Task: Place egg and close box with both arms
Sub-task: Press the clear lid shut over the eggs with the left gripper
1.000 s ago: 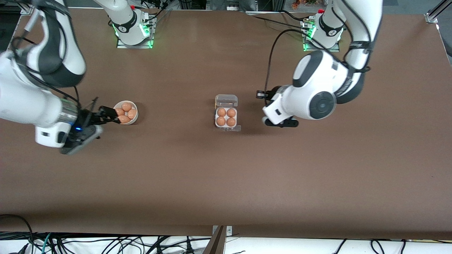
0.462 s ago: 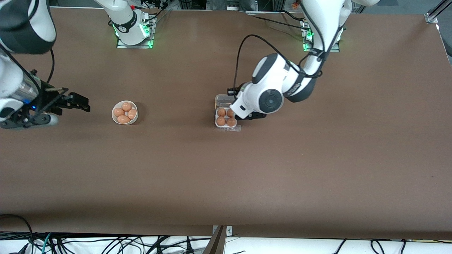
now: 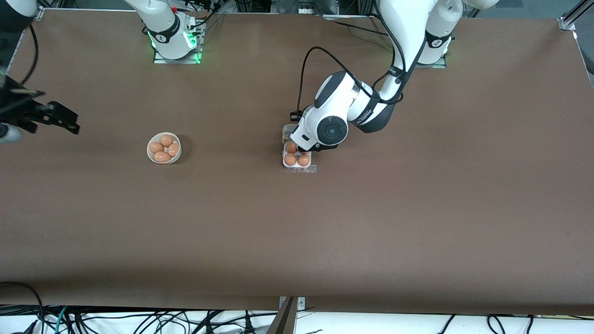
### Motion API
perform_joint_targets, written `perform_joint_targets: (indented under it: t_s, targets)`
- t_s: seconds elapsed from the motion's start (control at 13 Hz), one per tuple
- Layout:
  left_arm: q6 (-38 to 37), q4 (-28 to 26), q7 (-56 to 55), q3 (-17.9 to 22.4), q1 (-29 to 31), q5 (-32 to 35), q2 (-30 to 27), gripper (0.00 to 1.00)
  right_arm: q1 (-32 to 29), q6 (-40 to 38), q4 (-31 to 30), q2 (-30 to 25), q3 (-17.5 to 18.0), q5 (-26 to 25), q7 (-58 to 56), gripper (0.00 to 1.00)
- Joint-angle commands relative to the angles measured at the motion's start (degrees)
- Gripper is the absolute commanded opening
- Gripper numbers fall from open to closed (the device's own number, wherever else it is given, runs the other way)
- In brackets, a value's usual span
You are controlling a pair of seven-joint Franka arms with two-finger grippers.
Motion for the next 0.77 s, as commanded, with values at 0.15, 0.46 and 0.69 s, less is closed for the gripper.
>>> perform_joint_targets:
  t_s: [0.15, 0.46, 0.69]
  targets:
    - [2.3, 1.8, -0.6, 1.0, -0.9, -0.8, 3.3, 0.12, -0.7, -2.1, -1.1, -2.1, -0.5, 1.3, 1.3, 1.00]
    - [2.8, 6.1, -0.7, 2.3, 1.6, -0.5, 3.6, 0.16, -0.7, 2.1, -1.2, -0.7, -0.5, 2.6, 2.2, 1.00]
    - [2.7, 9.7, -0.6, 5.0, 3.2, -0.2, 3.4, 0.30, -0.8, 1.6, -1.7, -1.0, -0.5, 2.6, 2.3, 1.00]
